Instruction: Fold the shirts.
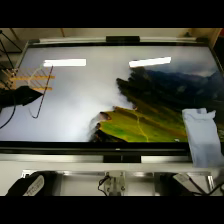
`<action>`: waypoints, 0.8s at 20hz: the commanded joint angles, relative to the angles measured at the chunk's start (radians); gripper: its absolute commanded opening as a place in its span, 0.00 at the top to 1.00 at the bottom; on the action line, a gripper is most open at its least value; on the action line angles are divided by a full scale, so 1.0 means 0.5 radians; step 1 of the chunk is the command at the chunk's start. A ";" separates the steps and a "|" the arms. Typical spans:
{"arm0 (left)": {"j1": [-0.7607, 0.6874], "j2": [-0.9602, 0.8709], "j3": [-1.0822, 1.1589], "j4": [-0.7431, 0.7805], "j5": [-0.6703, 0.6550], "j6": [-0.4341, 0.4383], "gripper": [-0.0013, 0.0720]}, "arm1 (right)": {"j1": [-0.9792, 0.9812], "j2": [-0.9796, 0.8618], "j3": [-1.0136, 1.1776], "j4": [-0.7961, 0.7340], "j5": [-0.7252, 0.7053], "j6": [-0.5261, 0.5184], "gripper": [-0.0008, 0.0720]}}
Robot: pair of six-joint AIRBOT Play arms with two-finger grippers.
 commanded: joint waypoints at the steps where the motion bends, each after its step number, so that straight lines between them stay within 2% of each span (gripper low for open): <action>1: -0.171 -0.168 0.052 0.244 0.013 -0.097 0.94 | 0.368 0.089 0.363 0.512 -0.094 -0.220 0.05; 3: -0.484 -0.403 0.225 0.789 -0.183 -0.377 0.94 | 0.838 0.089 0.452 0.427 -0.092 -0.166 0.06; 5: -0.834 -0.655 0.439 1.408 -0.455 -0.545 0.94 | 1.397 0.076 0.455 0.056 -0.019 -0.076 0.06; 6: -0.959 -0.748 0.499 1.572 -0.504 -0.558 0.90 | 1.678 0.060 0.454 -0.169 0.037 0.022 0.06; 7: -1.043 -0.818 0.526 1.597 -0.528 -0.560 0.58 | 1.892 0.040 0.455 -0.284 0.074 0.106 0.06; 8: -1.088 -0.854 0.522 1.553 -0.530 -0.566 0.21 | 2.049 0.023 0.454 -0.298 0.094 0.149 0.06; 9: -1.107 -0.861 0.500 1.435 -0.512 -0.570 0.15 | 2.142 0.005 0.454 -0.246 0.110 0.151 0.06; 11: -1.108 -0.804 0.428 1.197 -0.397 -0.590 0.15 | 2.247 -0.018 0.454 -0.160 0.151 0.151 0.06; 13: -1.110 -0.719 0.367 1.184 -0.291 -0.642 0.15 | 2.309 -0.018 0.454 -0.162 0.195 0.152 0.06; 16: -1.110 -0.629 0.357 1.253 -0.272 -0.641 0.15 | 2.332 -0.018 0.454 -0.146 0.259 0.151 0.06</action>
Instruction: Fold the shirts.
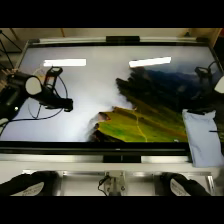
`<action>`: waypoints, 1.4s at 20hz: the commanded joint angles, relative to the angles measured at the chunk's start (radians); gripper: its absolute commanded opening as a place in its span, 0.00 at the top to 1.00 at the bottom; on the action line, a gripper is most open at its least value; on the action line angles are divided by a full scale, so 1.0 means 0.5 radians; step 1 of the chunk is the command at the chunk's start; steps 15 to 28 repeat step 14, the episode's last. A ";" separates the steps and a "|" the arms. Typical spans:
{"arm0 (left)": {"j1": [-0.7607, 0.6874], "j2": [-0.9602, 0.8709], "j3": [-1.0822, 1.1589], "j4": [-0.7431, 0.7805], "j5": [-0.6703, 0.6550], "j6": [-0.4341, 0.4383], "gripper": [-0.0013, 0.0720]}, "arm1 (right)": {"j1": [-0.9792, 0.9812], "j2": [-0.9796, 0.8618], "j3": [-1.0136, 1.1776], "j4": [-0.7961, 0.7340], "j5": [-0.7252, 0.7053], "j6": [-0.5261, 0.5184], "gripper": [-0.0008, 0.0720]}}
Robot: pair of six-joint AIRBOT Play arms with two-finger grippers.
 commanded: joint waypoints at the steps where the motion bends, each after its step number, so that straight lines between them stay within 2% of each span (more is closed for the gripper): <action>1: -0.022 0.082 -0.021 0.049 0.053 -0.032 0.15 | 0.090 -0.007 0.003 -0.003 0.070 0.015 0.06; 28: -0.023 0.085 -0.053 0.065 0.068 -0.032 0.15 | 0.090 -0.007 0.003 -0.010 0.070 0.015 0.06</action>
